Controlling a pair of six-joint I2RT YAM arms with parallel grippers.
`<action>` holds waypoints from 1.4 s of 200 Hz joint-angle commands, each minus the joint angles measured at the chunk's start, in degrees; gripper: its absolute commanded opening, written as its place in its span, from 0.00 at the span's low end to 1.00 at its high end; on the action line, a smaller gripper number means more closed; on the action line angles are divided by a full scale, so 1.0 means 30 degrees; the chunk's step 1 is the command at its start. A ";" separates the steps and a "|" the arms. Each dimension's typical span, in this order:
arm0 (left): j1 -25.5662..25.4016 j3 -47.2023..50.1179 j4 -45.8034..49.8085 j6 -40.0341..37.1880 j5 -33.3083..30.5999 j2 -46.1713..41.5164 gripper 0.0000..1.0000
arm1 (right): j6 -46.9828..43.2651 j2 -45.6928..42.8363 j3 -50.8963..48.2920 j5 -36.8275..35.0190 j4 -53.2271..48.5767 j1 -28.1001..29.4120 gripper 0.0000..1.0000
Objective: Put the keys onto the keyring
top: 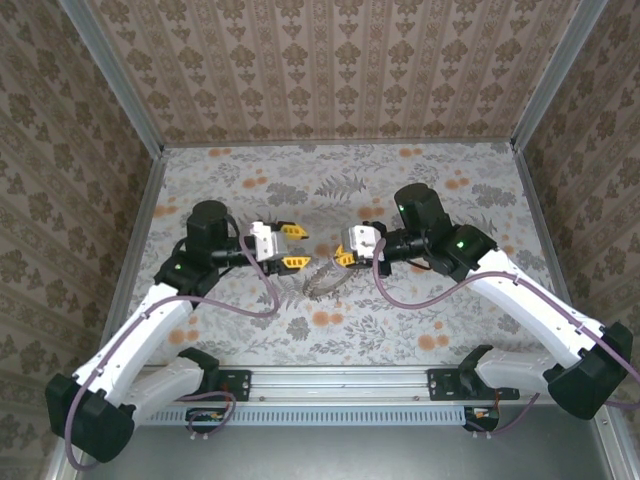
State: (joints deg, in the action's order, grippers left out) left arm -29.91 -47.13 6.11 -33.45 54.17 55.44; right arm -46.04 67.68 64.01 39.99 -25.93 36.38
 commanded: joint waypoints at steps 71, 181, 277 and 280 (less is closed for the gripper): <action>-0.2332 -0.1918 0.1825 -0.3468 -0.0279 0.2723 0.39 | -0.0891 -0.0236 -0.0273 0.1611 0.0849 0.0324 0.00; -0.2657 -0.2074 0.2041 -0.3787 0.0268 0.2576 0.00 | -0.0884 -0.0089 -0.0506 0.1334 0.0932 0.0324 0.00; -0.1788 -0.0201 -0.2277 -0.1339 0.1131 0.1246 0.00 | -0.0140 -0.1139 -0.2484 0.0193 0.1510 0.0266 0.01; -0.1717 -0.0150 -0.2440 -0.1181 0.1253 0.1238 0.00 | -0.0084 -0.1169 -0.2570 0.0171 0.1593 0.0266 0.01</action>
State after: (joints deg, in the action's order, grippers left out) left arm -36.47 -48.25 7.53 -41.50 53.76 61.12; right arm -47.59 65.41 58.78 41.08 -22.68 37.01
